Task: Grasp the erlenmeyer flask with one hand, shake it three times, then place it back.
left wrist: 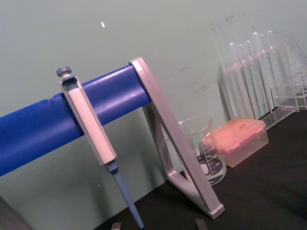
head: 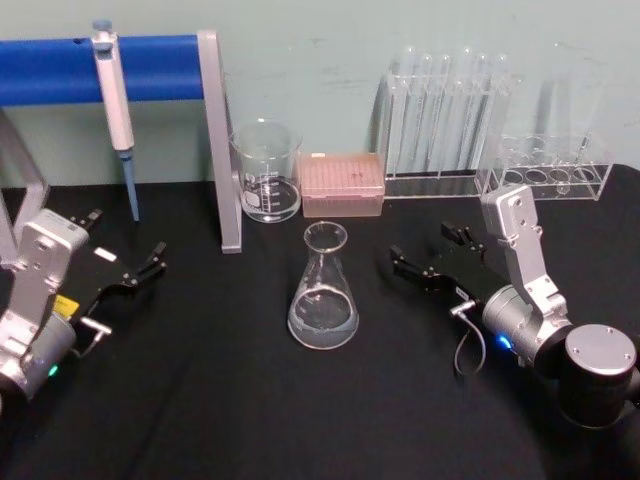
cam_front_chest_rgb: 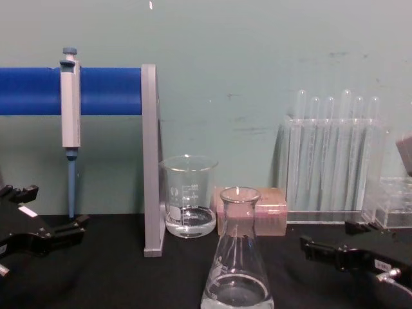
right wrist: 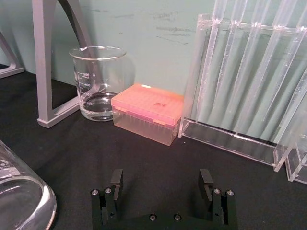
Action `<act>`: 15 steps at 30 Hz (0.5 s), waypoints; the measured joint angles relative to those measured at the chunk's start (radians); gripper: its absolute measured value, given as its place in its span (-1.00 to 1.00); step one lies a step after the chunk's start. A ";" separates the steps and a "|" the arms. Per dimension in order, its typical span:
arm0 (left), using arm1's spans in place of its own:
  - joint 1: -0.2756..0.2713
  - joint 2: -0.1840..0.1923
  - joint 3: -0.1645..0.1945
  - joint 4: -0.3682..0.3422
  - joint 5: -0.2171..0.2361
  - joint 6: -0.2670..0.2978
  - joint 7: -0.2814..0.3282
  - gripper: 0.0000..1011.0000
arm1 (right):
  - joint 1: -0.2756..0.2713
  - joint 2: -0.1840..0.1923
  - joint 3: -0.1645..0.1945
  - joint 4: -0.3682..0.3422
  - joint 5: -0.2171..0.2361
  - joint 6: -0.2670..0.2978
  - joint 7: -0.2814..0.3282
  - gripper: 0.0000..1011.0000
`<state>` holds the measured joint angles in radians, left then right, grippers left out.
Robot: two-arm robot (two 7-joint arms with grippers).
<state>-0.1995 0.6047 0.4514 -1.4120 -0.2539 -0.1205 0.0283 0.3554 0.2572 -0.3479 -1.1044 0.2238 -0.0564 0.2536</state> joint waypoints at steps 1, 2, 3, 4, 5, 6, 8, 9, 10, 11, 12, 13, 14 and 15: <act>0.000 0.000 0.000 0.000 0.000 0.000 0.000 0.98 | 0.000 0.000 0.000 0.000 0.000 0.000 0.000 0.98; 0.000 0.000 0.000 0.000 0.000 0.000 0.000 0.98 | 0.000 0.000 0.000 0.000 0.000 0.000 0.000 0.98; 0.000 0.000 0.000 0.000 0.000 0.000 0.000 0.98 | 0.000 0.000 0.000 0.000 0.000 0.000 0.000 0.98; 0.000 0.000 0.000 0.000 0.000 0.000 0.000 0.98 | 0.000 0.000 0.000 0.000 0.000 0.000 0.000 0.98; 0.000 0.000 0.000 0.000 0.000 0.000 0.000 0.98 | 0.000 0.000 0.000 0.000 0.000 0.000 0.000 0.98; 0.000 0.000 0.000 0.000 0.000 0.000 0.000 0.98 | 0.000 0.000 0.000 0.000 0.000 0.000 0.000 0.98; 0.000 0.000 0.000 0.000 0.000 0.000 0.000 0.98 | 0.000 0.000 0.000 0.000 0.000 0.000 0.000 0.98; 0.000 0.000 0.000 0.000 0.000 0.000 0.000 0.98 | 0.000 0.000 0.000 0.000 0.000 0.000 0.000 0.98; 0.000 0.000 0.000 0.000 0.000 0.000 0.000 0.98 | 0.000 0.000 0.000 0.000 0.000 0.000 0.000 0.98; 0.000 0.000 0.000 0.000 0.000 0.000 0.000 0.98 | 0.000 0.000 0.000 0.000 0.000 0.000 0.000 0.98; 0.000 0.000 0.000 0.000 0.000 0.000 0.000 0.98 | 0.000 0.000 0.000 0.000 0.000 0.000 0.000 0.98; 0.000 0.000 0.000 0.000 0.000 0.000 0.000 0.98 | 0.000 0.000 0.000 0.000 0.000 0.000 0.000 0.98; 0.000 0.000 0.000 0.000 0.000 0.000 0.000 0.98 | 0.000 0.000 0.000 0.000 0.000 0.000 0.000 0.98; 0.000 0.000 0.000 0.000 0.000 0.000 0.000 0.98 | 0.000 0.000 0.000 0.000 0.000 0.000 0.000 0.98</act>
<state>-0.1995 0.6047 0.4514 -1.4119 -0.2539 -0.1205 0.0283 0.3554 0.2572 -0.3479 -1.1043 0.2237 -0.0562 0.2536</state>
